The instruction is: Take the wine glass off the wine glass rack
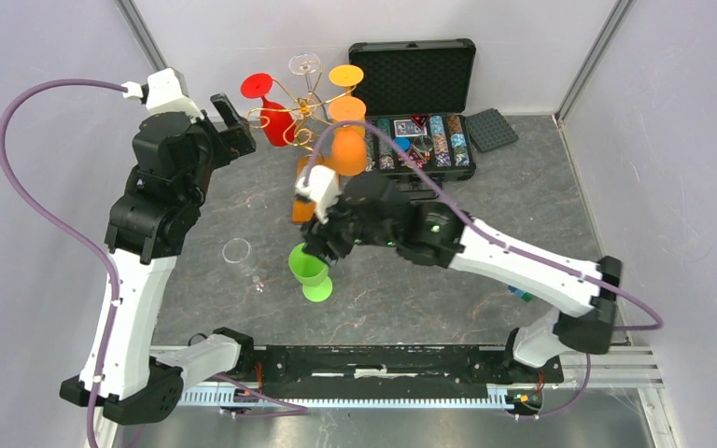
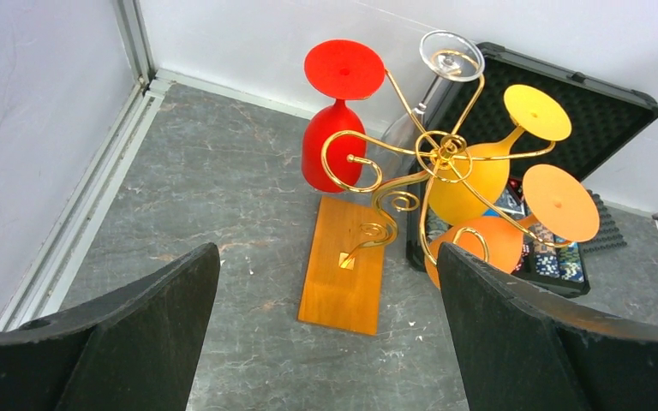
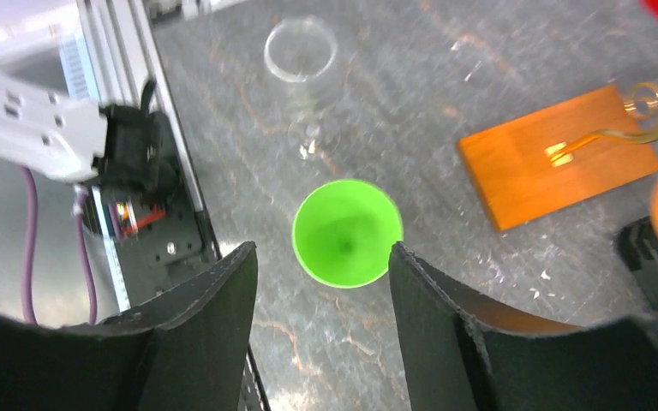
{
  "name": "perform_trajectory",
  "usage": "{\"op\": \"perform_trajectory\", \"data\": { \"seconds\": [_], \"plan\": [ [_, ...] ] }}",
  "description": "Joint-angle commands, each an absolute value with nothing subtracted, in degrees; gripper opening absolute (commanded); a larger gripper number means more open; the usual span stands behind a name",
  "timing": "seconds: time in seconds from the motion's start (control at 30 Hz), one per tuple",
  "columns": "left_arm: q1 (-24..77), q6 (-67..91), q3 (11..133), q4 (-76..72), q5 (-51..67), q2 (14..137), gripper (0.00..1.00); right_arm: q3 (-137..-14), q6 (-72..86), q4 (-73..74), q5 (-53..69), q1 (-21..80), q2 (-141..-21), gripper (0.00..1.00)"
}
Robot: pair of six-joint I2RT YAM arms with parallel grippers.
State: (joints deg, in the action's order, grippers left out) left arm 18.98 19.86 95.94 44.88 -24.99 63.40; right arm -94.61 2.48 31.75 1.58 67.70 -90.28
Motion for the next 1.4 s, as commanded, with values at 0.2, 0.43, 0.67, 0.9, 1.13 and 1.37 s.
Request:
{"op": "perform_trajectory", "data": {
  "seconds": [0.2, 0.43, 0.67, 0.9, 1.13, 1.37],
  "plan": [
    [18.7, 21.1, 93.4, 41.1, -15.7, 60.1, 1.0, -77.3, 23.0, 6.9, 2.5, 51.7, -74.1, 0.66],
    [18.7, 20.4, 88.2, 38.4, -9.7, 57.7, 1.0, -78.2, 39.6, 0.4, -2.2, 42.2, -74.5, 0.67],
    [18.7, 20.1, 82.6, 35.4, -9.1, 54.2, 1.0, -77.8, 51.6, -7.6, -3.3, 36.2, -79.2, 0.63],
    [18.7, 20.5, 78.0, 32.4, -5.3, 50.9, 1.0, -79.2, 55.3, -10.2, -4.7, 34.7, -83.4, 0.67],
    [18.7, 19.8, 75.4, 28.3, 3.2, 49.1, 1.0, -74.6, 62.6, -22.0, -3.2, 32.3, -86.2, 0.68],
    [18.7, 20.5, 75.3, 28.2, 5.7, 49.2, 1.0, -81.7, 64.1, -19.1, -0.2, 31.2, -93.0, 0.65]
  ]
}}
